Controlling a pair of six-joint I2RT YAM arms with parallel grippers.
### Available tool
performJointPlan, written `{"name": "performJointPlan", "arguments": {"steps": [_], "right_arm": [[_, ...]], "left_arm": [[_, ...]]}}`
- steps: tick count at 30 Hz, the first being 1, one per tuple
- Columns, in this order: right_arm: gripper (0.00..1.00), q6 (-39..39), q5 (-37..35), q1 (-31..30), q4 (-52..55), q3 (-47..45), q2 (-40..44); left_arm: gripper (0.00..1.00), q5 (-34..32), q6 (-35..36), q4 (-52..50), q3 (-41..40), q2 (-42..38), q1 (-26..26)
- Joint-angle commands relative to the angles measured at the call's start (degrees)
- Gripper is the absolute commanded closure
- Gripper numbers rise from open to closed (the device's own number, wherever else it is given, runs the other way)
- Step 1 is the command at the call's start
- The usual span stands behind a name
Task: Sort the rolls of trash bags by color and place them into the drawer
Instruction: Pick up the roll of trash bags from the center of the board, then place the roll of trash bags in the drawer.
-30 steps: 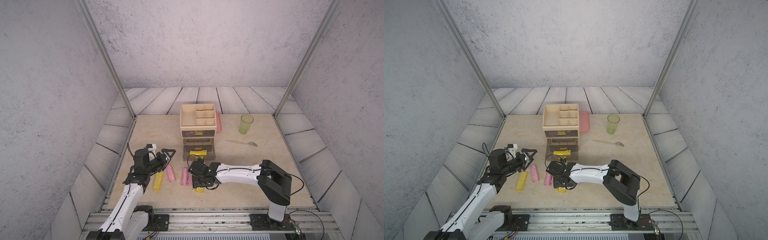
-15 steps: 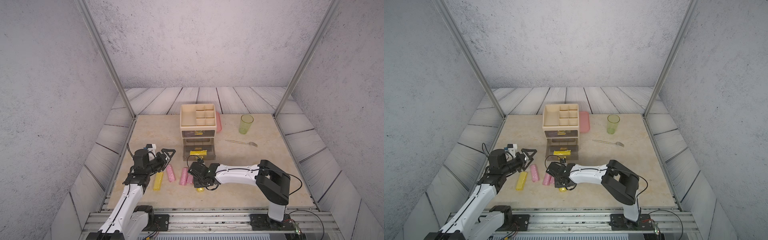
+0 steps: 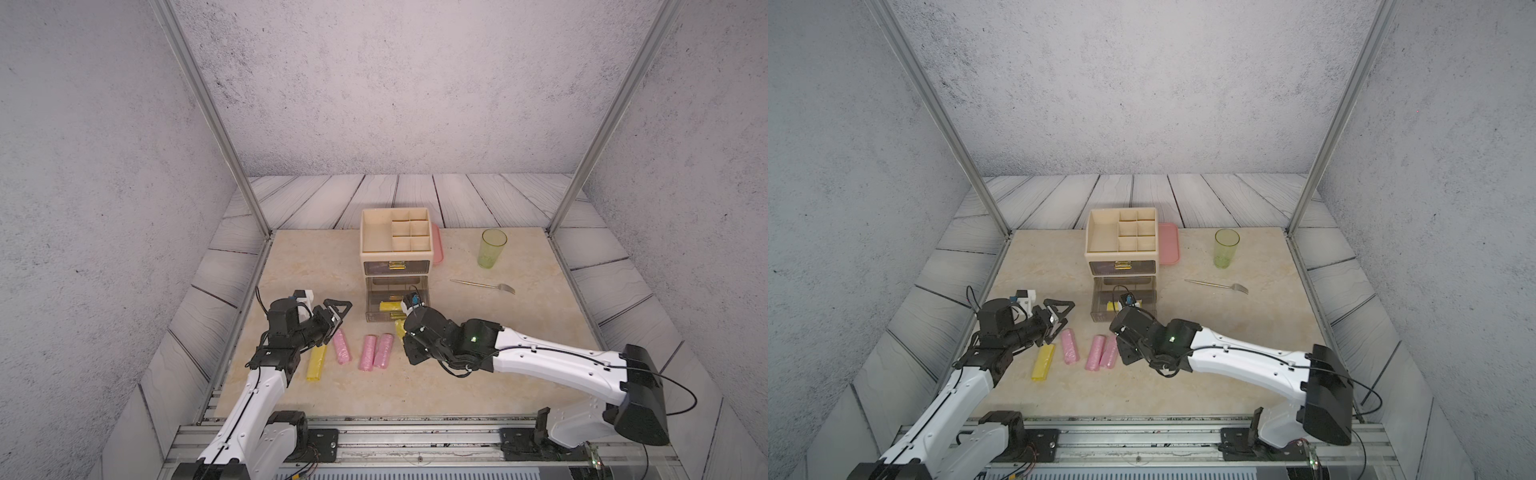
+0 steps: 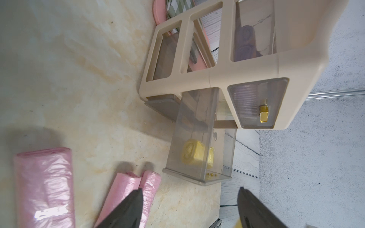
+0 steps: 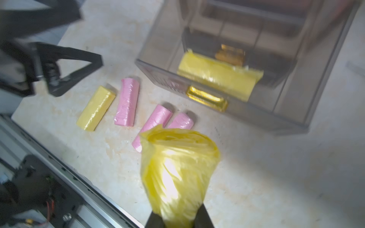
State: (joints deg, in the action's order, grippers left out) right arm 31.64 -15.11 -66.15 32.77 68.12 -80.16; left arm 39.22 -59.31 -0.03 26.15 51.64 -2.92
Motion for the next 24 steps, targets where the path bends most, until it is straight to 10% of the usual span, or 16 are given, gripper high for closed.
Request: {"name": "performJointPlan", "arguments": {"steps": [1, 14, 24], "right_arm": [[0.77, -21.7, -1.9, 2.5, 0.9, 4.1, 2.5], [0.73, -56.9, 5.9, 15.5, 14.1, 31.3, -21.7], [0.64, -62.7, 2.1, 15.4, 13.2, 38.0, -29.3]], "left_arm": [[0.20, 0.9, 1.9, -2.0, 0.7, 1.1, -1.1], [0.31, -2.7, 7.6, -16.3, 7.5, 4.0, -4.9], [0.33, -1.3, 7.7, -17.0, 7.8, 4.1, -4.9]]}}
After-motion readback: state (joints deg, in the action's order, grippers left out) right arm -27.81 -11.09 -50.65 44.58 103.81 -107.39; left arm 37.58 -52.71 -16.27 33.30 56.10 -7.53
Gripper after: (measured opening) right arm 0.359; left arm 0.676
